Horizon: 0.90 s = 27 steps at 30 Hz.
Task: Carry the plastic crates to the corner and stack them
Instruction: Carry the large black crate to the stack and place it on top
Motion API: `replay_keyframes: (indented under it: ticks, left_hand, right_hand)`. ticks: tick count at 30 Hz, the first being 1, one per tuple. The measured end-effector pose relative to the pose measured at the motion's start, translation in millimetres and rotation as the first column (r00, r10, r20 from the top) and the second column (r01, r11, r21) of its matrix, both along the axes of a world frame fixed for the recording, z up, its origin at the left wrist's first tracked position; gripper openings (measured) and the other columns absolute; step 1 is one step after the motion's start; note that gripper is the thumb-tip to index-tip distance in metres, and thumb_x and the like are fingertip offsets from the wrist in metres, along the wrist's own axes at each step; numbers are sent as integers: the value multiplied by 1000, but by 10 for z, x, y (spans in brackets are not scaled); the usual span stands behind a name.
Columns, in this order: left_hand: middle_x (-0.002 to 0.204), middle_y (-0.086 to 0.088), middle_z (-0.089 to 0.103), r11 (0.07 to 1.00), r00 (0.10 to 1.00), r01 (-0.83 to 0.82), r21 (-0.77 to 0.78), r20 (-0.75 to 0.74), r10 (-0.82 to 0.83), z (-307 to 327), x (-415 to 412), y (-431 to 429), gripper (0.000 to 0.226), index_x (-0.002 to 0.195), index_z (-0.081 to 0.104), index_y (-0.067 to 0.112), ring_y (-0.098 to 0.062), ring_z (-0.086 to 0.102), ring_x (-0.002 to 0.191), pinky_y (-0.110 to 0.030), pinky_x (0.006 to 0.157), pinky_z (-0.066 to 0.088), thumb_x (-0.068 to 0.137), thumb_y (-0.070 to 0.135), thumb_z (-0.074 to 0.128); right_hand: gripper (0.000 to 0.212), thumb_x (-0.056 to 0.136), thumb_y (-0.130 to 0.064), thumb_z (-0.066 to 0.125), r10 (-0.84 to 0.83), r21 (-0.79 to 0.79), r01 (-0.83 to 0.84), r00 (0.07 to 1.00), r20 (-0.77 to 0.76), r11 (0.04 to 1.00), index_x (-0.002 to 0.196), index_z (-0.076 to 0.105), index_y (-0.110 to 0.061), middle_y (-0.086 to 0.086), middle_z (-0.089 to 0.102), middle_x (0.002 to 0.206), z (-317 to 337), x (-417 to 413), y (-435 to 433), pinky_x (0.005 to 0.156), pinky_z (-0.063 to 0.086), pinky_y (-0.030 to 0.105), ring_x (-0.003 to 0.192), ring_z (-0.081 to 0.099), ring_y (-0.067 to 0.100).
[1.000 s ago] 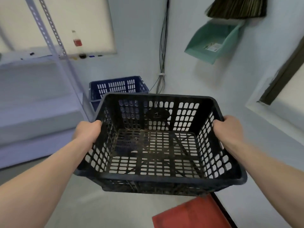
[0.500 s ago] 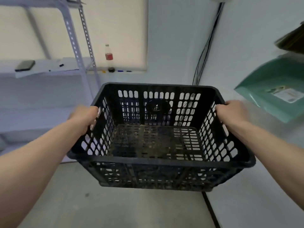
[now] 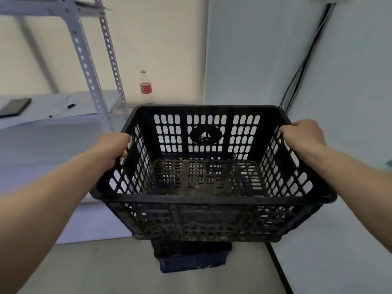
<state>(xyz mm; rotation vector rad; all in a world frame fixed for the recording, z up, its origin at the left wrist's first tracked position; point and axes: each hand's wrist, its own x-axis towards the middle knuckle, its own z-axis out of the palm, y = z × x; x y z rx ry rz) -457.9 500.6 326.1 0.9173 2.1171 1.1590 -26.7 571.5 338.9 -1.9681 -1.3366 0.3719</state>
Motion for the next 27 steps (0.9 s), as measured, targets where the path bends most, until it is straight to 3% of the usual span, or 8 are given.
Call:
replay_keyframes:
  ticks: [5, 10, 13, 15, 18, 20, 22, 27]
  left_hand:
    - [83, -22, 56, 997, 999, 29, -67, -29, -31, -79, -183, 521, 15, 79, 52, 1, -29, 49, 60, -28, 54, 39, 89, 12, 55]
    - [85, -21, 61, 970, 973, 91, -225, -185, -134, -197, -269, 899, 23, 84, 59, 0, -33, 57, 73, -32, 61, 43, 89, 22, 61]
    - [81, -18, 59, 956, 970, 114, -270, -177, -165, -210, -299, 1068, 21, 88, 61, 0, -32, 57, 73, -32, 61, 45, 90, 20, 63]
    - [84, -22, 61, 947, 975, 139, -289, -127, -182, -225, -382, 1091, 23, 93, 63, -2, -34, 59, 76, -39, 65, 51, 90, 20, 65]
    - [93, -29, 68, 931, 967, 151, -334, -144, -208, -230, -450, 1133, 21, 99, 65, -2, -39, 67, 77, -50, 68, 59, 89, 16, 64]
    - [91, -31, 68, 925, 957, 148, -349, -187, -223, -250, -451, 1147, 13, 99, 63, -2, -40, 65, 69, -46, 62, 59, 92, 8, 59]
    - [90, -31, 68, 930, 947, 126, -344, -237, -216, -304, -478, 1182, 14, 102, 63, -3, -41, 66, 68, -44, 60, 59, 93, 3, 55]
    - [85, -27, 70, 927, 935, 99, -362, -284, -210, -342, -499, 1174, 19, 103, 65, -3, -42, 70, 75, -53, 71, 61, 88, 3, 55]
  right_hand:
    - [23, 76, -24, 60, 32, -34, -31, 999, 30, 999, 85, 72, -6, 12, 70, 80, -171, -198, 625, 63, 47, 33, 68, 62, 27]
    - [15, 84, -27, 62, 166, -170, -131, 963, 212, 977, 86, 69, -13, 6, 65, 76, -448, -329, 1144, 60, 45, 32, 67, 58, 23]
    - [17, 82, -35, 62, 230, -265, -151, 926, 299, 952, 88, 63, -19, 4, 64, 77, -448, -295, 1347, 60, 44, 32, 68, 59, 24]
    - [27, 76, -41, 62, 289, -338, -168, 893, 347, 926, 95, 60, -21, 5, 66, 80, -463, -246, 1460, 64, 50, 34, 72, 64, 27]
    - [59, 72, -51, 66, 328, -417, -185, 894, 304, 890, 121, 51, -22, 7, 68, 97, -520, -184, 1640, 75, 56, 39, 85, 67, 32]
    - [69, 75, -48, 68, 338, -430, -184, 887, 314, 884, 133, 43, -18, 10, 67, 102, -553, -193, 1679, 75, 56, 40, 88, 65, 33]
    - [65, 82, -34, 64, 340, -431, -177, 878, 337, 885, 138, 38, -14, 13, 64, 102, -547, -220, 1667, 72, 54, 39, 88, 63, 35]
    - [52, 82, -23, 58, 316, -399, -174, 891, 325, 900, 130, 45, -9, 15, 64, 99, -596, -195, 1700, 69, 51, 37, 85, 62, 35]
